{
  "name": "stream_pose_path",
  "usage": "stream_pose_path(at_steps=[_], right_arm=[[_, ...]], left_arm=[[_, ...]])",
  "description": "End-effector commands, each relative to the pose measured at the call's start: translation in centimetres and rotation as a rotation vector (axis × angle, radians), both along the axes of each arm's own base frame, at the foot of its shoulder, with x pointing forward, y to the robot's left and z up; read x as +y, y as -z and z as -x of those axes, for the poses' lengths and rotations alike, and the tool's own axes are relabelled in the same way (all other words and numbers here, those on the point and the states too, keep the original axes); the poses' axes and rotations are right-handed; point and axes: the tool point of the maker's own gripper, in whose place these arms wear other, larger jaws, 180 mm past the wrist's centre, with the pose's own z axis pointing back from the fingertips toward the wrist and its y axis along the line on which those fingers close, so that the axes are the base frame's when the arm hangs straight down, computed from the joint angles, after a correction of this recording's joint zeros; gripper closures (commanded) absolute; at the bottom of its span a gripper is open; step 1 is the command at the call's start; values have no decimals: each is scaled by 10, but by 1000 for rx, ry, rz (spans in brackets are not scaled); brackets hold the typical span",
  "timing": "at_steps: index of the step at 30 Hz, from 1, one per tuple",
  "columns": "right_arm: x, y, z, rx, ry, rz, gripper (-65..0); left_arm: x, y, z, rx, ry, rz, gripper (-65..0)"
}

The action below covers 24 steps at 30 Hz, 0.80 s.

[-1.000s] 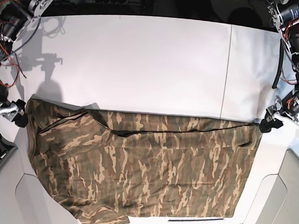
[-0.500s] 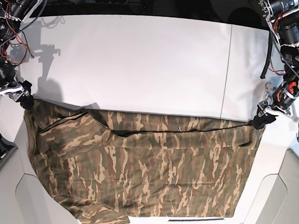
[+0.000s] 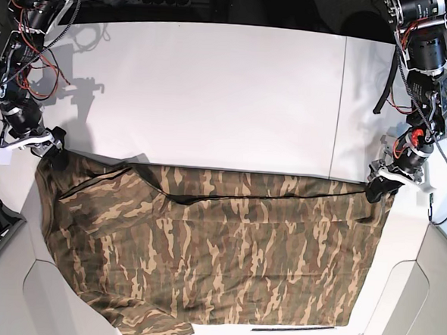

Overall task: Fold the T-shirt properly
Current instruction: 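Pull the held shoulders back toward the collar side with both grippers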

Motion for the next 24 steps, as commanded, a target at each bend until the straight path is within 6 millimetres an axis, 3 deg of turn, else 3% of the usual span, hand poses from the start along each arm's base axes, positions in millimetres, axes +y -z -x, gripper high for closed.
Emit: stream_pose_path(at_steps=[1, 8, 15, 18, 24], right_arm=[[-4, -10, -12, -27, 1, 12, -401], [14, -1, -24, -16, -1, -56, -385], [16, -4, -28, -24, -3, -58, -77], [17, -7, -31, -35, -9, -57, -6], [21, -9, -29, -14, -49, -47, 0]], left_arm=[[6, -6, -4, 0, -2, -22, -346], [7, -5, -3, 8, 3, -37, -323], [6, -7, -4, -2, 6, -38, -2], [-1, -16, -9, -37, 70, -36, 0], [-6, -24, -17, -23, 105, -37, 0]])
